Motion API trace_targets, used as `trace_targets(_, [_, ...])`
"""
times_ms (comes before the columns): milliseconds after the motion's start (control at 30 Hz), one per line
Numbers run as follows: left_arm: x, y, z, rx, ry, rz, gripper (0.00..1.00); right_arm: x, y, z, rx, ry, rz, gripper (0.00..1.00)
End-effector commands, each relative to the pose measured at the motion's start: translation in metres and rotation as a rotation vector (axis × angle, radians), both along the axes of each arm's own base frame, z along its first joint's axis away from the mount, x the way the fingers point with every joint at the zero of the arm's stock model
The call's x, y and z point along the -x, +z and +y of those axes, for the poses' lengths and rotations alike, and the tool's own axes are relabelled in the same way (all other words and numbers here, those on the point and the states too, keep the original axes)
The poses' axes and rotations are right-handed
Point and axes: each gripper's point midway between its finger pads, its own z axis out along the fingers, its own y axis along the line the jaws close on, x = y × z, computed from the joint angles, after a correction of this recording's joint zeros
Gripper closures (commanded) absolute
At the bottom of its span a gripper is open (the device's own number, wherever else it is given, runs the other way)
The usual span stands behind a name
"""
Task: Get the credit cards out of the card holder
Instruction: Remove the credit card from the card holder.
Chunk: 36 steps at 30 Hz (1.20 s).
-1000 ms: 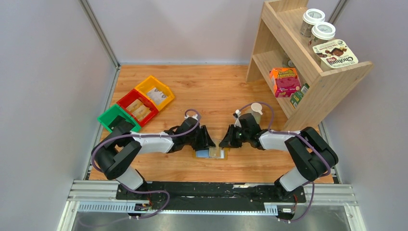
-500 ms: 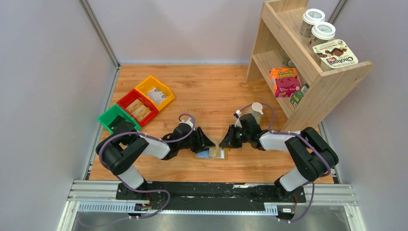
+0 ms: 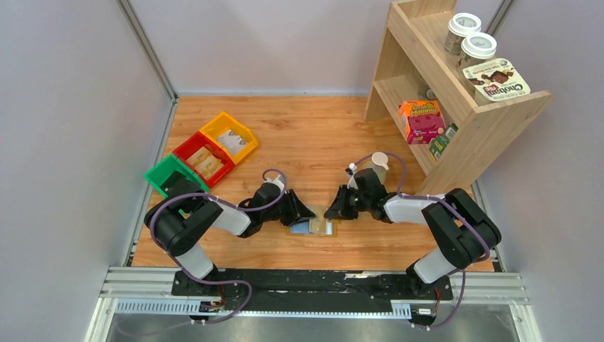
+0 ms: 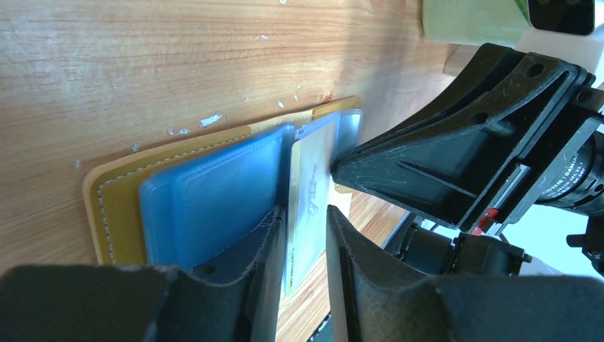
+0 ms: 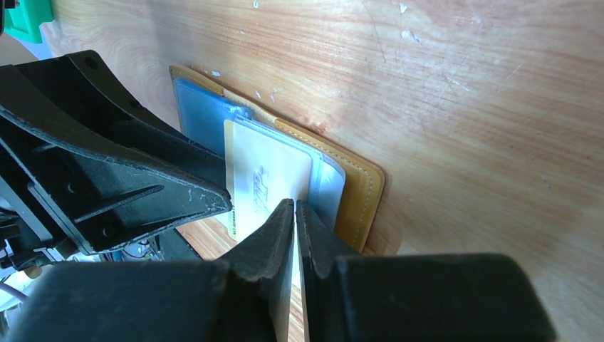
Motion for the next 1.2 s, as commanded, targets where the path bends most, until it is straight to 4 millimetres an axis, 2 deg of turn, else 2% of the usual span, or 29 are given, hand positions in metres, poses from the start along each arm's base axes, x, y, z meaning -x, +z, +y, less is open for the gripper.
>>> trace_targets(0, [-0.006, 0.009, 0.002, 0.0, -0.008, -0.075, 0.69, 0.001, 0.001, -0.001, -0.003, -0.009, -0.001, 0.88])
trace_targets(167, [-0.009, 0.033, -0.006, 0.081, -0.03, -0.157, 0.78, 0.002, 0.0, 0.0, -0.006, -0.004, 0.0, 0.88])
trace_targets(367, [-0.011, 0.048, -0.007, 0.143, -0.018, -0.217, 0.98, 0.001, 0.001, -0.001, -0.005, -0.008, -0.003, 0.87])
trace_targets(400, [-0.011, 0.047, -0.005, 0.14, -0.008, -0.217, 1.0, 0.002, 0.001, -0.002, -0.004, -0.008, -0.002, 0.87])
trace_targets(600, [-0.006, 0.029, 0.012, 0.046, 0.026, -0.177, 1.0, 0.002, 0.0, -0.002, -0.004, -0.008, -0.001, 0.87])
trace_targets(633, [-0.006, 0.03, 0.013, 0.041, 0.027, -0.181, 1.0, 0.002, -0.001, -0.002, -0.003, -0.008, 0.001, 0.87])
trace_targets(667, [-0.004, 0.023, 0.018, 0.004, 0.033, -0.166, 1.0, 0.002, -0.001, -0.002, -0.003, -0.008, 0.001, 0.87])
trace_targets(800, [-0.004, 0.018, 0.025, -0.054, 0.04, -0.155, 1.0, 0.001, -0.001, -0.001, -0.003, -0.005, 0.002, 0.87])
trace_targets(867, [-0.004, 0.02, 0.021, -0.049, 0.021, -0.155, 0.96, 0.002, -0.002, -0.001, -0.004, -0.004, 0.007, 0.87])
trace_targets(933, [-0.004, 0.019, 0.015, -0.042, -0.003, -0.146, 0.82, 0.002, -0.002, 0.0, -0.006, -0.003, 0.006, 0.87])
trace_targets(1000, [-0.002, 0.017, 0.012, -0.033, -0.017, -0.131, 0.75, 0.002, -0.001, -0.001, -0.006, -0.004, 0.004, 0.87])
trace_targets(1167, [-0.001, 0.016, 0.012, -0.015, -0.007, -0.12, 0.62, 0.002, -0.001, -0.001, -0.005, -0.004, 0.006, 0.87])
